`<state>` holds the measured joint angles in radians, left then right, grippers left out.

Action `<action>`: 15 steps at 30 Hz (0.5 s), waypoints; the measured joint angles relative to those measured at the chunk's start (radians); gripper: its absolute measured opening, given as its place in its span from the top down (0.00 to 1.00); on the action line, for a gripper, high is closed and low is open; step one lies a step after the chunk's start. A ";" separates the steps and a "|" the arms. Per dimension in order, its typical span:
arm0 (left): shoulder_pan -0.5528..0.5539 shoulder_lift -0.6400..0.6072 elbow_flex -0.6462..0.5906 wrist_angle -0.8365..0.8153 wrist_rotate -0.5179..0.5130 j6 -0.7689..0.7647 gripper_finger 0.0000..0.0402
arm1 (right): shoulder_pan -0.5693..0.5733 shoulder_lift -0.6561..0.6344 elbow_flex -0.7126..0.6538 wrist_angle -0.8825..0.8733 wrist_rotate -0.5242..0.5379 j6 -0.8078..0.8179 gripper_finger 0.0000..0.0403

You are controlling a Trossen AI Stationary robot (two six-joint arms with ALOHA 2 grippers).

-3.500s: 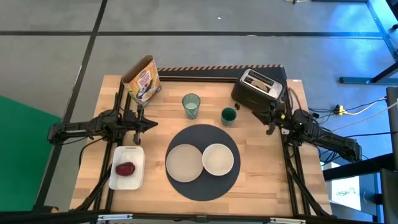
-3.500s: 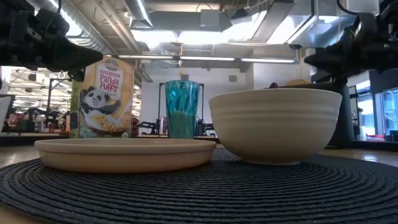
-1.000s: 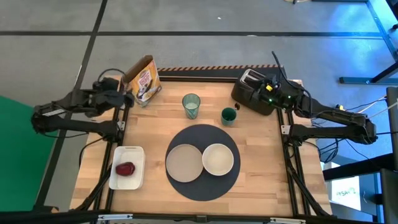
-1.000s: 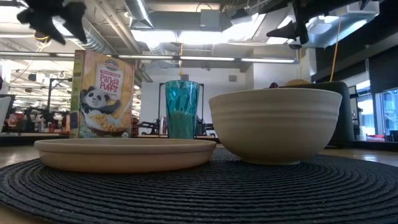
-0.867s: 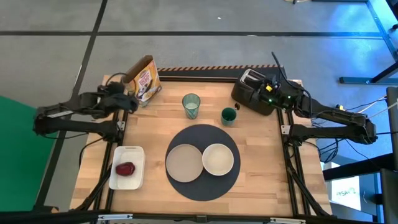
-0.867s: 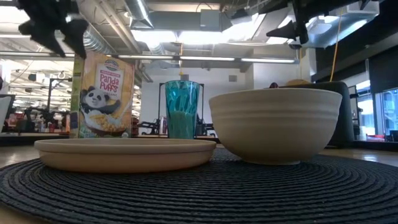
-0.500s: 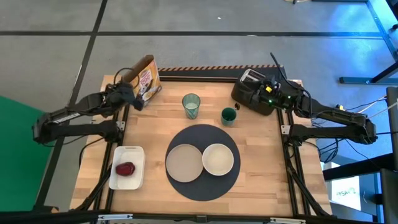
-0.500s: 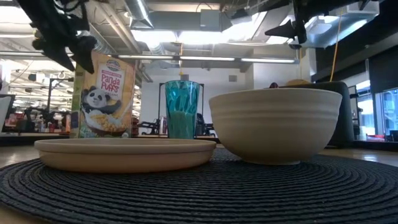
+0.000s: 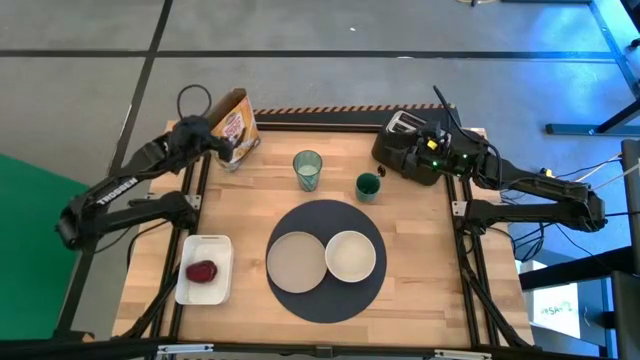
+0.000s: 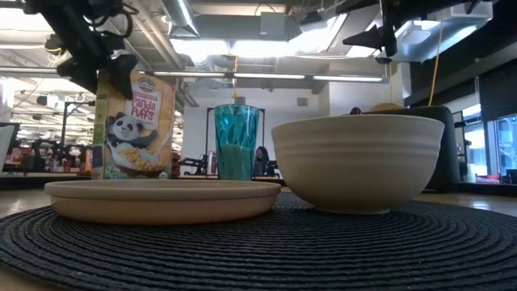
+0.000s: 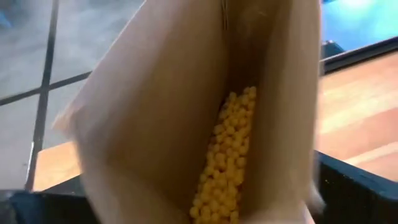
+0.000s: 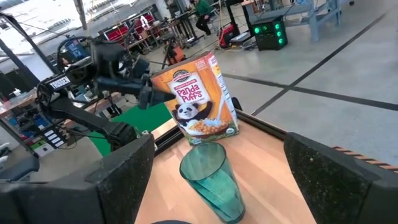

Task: Arrange a breakfast setting
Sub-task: Pour the cereal from the cereal box into the white bowl

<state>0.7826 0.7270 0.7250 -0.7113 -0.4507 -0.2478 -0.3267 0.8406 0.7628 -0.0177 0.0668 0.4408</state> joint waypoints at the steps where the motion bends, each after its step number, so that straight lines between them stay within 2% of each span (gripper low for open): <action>1: 0.016 0.013 0.000 0.003 0.010 0.012 0.16 | 0.000 0.000 0.000 0.000 0.000 0.000 0.13; 5: 0.058 0.059 0.001 0.007 0.066 0.041 0.34 | 0.000 0.000 0.000 0.000 -0.015 0.004 0.13; 9: 0.069 0.086 0.002 0.025 0.156 0.110 0.60 | 0.000 0.000 0.000 0.001 -0.016 0.023 0.16; 13: 0.062 0.085 0.023 0.031 0.225 0.167 0.87 | 0.000 0.000 -0.001 0.012 -0.018 0.022 0.26; 15: 0.052 0.085 0.051 0.014 0.238 0.176 0.96 | 0.000 0.000 -0.001 0.028 -0.034 0.012 0.34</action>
<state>0.8350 0.8125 0.7763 -0.6972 -0.2124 -0.0714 -0.3271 0.8406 0.7620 0.0099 0.0332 0.4526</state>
